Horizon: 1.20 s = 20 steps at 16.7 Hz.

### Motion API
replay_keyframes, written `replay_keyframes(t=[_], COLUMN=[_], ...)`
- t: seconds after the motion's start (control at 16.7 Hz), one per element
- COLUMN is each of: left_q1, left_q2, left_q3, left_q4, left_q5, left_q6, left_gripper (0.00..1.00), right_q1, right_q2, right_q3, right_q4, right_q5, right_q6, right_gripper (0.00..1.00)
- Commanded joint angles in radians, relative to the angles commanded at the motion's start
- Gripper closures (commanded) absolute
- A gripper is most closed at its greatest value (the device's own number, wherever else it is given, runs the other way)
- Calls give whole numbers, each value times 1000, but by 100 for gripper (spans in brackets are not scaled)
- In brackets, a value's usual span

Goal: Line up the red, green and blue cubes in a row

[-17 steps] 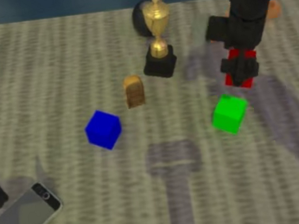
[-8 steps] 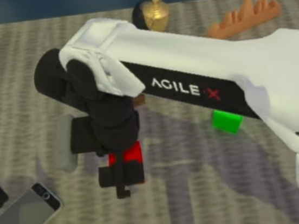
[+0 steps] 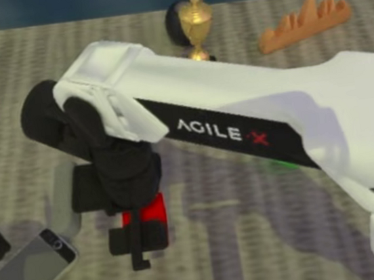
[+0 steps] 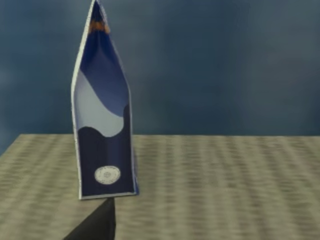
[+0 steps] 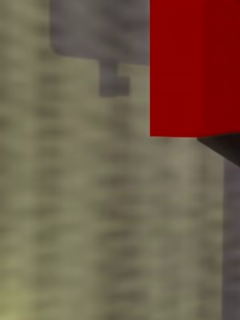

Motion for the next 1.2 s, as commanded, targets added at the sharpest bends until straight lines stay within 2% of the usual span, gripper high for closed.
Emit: replay_keyframes(t=[0.48,0.78,1.2], left_q1=[0,0,0], left_q2=[0,0,0], left_q3=[0,0,0], left_q4=[0,0,0], left_q5=[0,0,0], left_q6=[0,0,0], left_gripper=[0,0,0], right_q1=[4,5,5], right_q2=[22,24,24], right_q3=[-211,-225,-225], right_q4=[240,254,254], right_q5=[1,2,2], right_q6=[2,2,2], right_gripper=[100,100,47])
